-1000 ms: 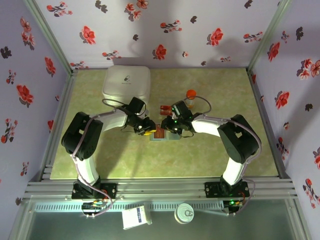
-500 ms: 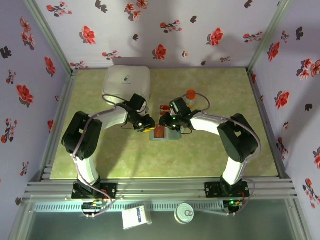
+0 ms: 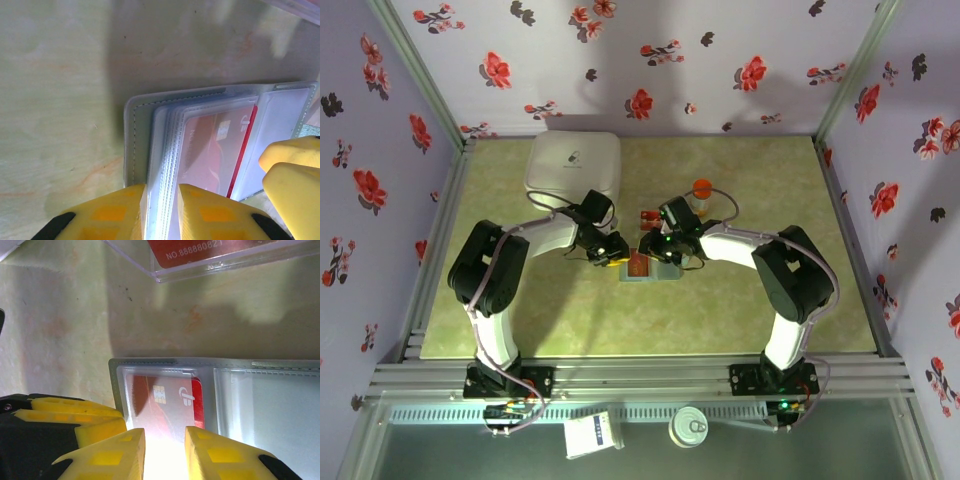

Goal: Take the credit cards out of the card holder

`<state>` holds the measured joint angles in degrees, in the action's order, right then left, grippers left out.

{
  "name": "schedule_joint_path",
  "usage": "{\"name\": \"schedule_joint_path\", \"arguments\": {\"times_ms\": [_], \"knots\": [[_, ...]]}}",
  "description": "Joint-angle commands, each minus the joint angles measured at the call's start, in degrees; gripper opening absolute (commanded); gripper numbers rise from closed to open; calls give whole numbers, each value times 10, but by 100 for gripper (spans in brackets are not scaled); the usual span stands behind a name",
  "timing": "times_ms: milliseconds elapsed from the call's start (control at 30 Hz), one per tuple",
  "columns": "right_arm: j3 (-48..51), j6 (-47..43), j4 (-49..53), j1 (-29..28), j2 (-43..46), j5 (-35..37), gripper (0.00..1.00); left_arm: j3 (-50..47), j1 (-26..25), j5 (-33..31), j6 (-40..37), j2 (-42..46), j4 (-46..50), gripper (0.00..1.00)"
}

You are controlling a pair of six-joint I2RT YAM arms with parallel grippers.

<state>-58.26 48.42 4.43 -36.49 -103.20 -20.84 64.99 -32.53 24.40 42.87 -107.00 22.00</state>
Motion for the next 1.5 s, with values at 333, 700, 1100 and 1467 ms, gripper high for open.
{"name": "schedule_joint_path", "arguments": {"times_ms": [333,700,1100,1467], "knots": [[-15,-3,5,2,-14,-9,27,9,-8,3,-6,-8,6,21],[-5,1,-11,3,-22,-23,27,21,-9,-16,-15,-26,34,17],[6,3,-14,4,-23,-16,26,23,-9,-22,-16,-26,42,15],[7,-17,26,4,-13,19,26,23,-8,-23,-18,-28,43,15]]}}
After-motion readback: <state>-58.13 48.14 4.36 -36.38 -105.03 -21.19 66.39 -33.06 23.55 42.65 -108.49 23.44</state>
